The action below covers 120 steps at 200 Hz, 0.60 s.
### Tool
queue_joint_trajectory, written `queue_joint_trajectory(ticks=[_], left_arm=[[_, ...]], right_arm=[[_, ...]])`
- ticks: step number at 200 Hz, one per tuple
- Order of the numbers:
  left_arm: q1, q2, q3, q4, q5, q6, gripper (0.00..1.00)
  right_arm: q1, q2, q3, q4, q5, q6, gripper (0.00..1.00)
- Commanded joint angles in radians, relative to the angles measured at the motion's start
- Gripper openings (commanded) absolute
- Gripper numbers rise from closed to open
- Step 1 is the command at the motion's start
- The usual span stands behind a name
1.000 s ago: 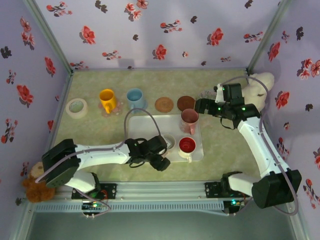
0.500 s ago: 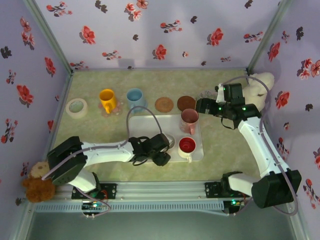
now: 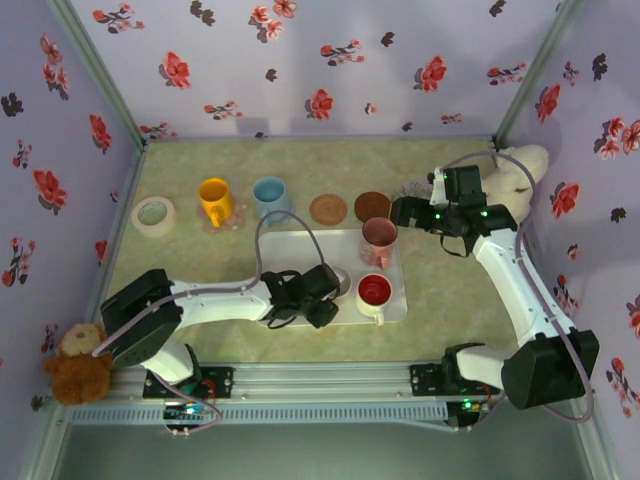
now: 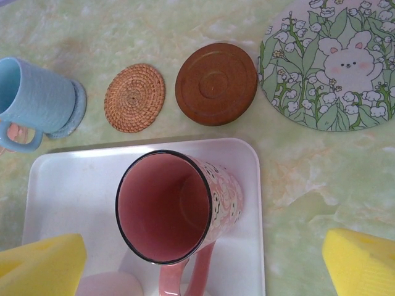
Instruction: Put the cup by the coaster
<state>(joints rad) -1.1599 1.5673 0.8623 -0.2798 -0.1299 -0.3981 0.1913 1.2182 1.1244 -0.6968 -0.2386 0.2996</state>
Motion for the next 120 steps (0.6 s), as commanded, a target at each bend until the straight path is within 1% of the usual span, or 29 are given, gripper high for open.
queue_joint_trajectory(ticks=[1,38,54,83,94,115,120], left_arm=[[0.009,0.016,0.030,0.033,0.006,0.002,0.46],[0.009,0.031,0.050,0.020,0.009,0.013,0.43],[0.010,0.037,0.055,0.028,0.010,0.015,0.38],[0.011,0.054,0.076,0.019,0.007,0.018,0.37],[0.012,0.056,0.080,0.017,0.005,0.017,0.33],[0.014,0.053,0.073,0.025,0.004,0.009,0.30],[0.014,0.053,0.075,0.023,0.004,0.008,0.28]], right_arm=[[-0.008,0.006,0.010,0.028,0.001,0.006,0.99],[-0.009,-0.002,-0.001,0.030,0.001,0.005,0.99],[-0.010,0.000,0.007,0.021,0.000,0.001,0.99],[-0.013,0.000,0.014,0.015,0.001,-0.010,0.99],[-0.015,0.005,0.012,0.019,0.001,-0.010,0.99],[-0.017,0.020,0.027,0.005,-0.002,-0.019,0.99],[-0.019,0.020,0.029,0.006,-0.002,-0.019,0.99]])
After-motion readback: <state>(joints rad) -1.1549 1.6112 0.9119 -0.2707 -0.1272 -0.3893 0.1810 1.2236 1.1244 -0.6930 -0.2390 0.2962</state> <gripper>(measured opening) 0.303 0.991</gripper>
